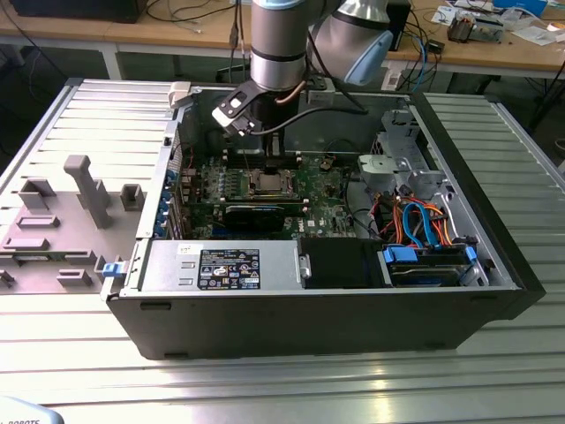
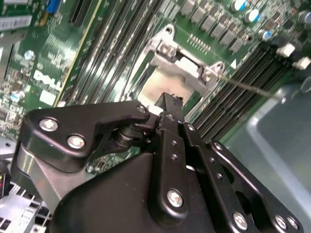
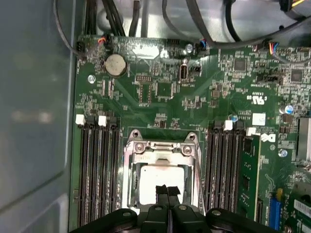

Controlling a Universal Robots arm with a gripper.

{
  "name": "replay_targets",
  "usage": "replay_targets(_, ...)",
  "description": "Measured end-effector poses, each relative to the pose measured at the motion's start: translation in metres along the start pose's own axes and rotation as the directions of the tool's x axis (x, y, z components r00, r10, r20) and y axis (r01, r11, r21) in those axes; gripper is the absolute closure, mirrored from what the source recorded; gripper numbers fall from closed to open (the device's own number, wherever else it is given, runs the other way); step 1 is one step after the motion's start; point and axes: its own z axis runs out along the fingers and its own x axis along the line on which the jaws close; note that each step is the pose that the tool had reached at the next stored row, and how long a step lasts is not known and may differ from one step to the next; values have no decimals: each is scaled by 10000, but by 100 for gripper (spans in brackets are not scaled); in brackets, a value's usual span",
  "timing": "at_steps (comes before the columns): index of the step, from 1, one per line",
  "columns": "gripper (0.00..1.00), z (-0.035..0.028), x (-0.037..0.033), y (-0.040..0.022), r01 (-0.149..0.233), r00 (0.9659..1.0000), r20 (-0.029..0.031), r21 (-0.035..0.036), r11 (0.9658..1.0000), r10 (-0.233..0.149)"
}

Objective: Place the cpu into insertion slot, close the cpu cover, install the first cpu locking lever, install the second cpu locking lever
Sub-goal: 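Close the cpu cover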

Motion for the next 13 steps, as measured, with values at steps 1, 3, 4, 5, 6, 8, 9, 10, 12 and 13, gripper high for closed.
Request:
replay_targets(1,89,12,1,-19,0,10000,1,0,10000,0)
replay_targets(3,89,19,2,-35,0,10000,2,6,10000,0)
replay_targets(4,89,25,3,-40,1,10000,-1,10,10000,-1)
replay_targets(5,89,33,3,-44,0,10000,-2,17,10000,0)
replay_targets(6,89,42,3,-50,0,10000,1,22,10000,0)
replay_targets(8,89,58,5,-70,-12,10000,1,24,10000,12)
replay_targets(9,89,67,5,-79,-16,10000,0,23,10000,16)
replay_targets(10,89,82,6,-91,-22,10000,1,24,10000,22)
replay_targets(12,89,101,8,-110,-45,10000,2,25,10000,45)
replay_targets(13,89,108,8,-123,-48,10000,2,25,10000,48)
